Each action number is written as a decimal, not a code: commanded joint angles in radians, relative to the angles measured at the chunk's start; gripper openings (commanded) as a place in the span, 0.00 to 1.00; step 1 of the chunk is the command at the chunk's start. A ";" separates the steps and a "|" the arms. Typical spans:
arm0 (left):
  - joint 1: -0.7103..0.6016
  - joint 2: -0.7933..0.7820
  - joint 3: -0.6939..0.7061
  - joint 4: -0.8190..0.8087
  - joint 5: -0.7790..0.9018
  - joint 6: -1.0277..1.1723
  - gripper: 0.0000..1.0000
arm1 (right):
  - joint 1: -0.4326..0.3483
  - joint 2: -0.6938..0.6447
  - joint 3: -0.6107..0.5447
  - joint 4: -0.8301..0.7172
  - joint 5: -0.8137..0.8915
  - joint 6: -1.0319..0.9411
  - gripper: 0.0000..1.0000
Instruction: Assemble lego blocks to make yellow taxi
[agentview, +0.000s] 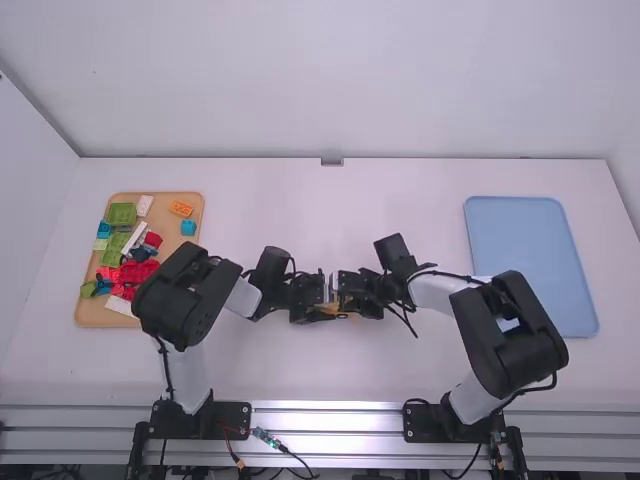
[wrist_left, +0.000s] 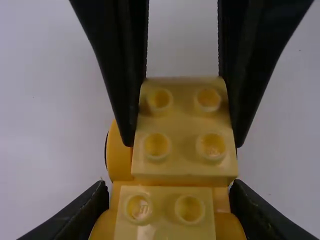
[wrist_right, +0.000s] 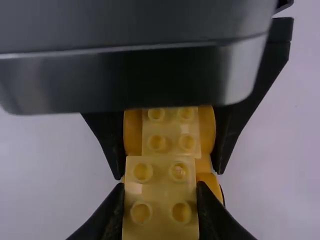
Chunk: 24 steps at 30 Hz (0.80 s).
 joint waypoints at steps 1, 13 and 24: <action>-0.003 0.009 -0.018 -0.011 -0.014 0.012 0.42 | 0.002 0.013 0.008 -0.002 -0.013 -0.006 0.00; -0.003 0.009 -0.018 -0.011 -0.014 0.011 0.42 | 0.003 0.043 0.009 0.024 -0.010 -0.005 0.00; -0.003 0.009 -0.018 -0.004 -0.014 0.011 0.43 | 0.004 0.043 0.009 0.024 -0.014 -0.006 0.01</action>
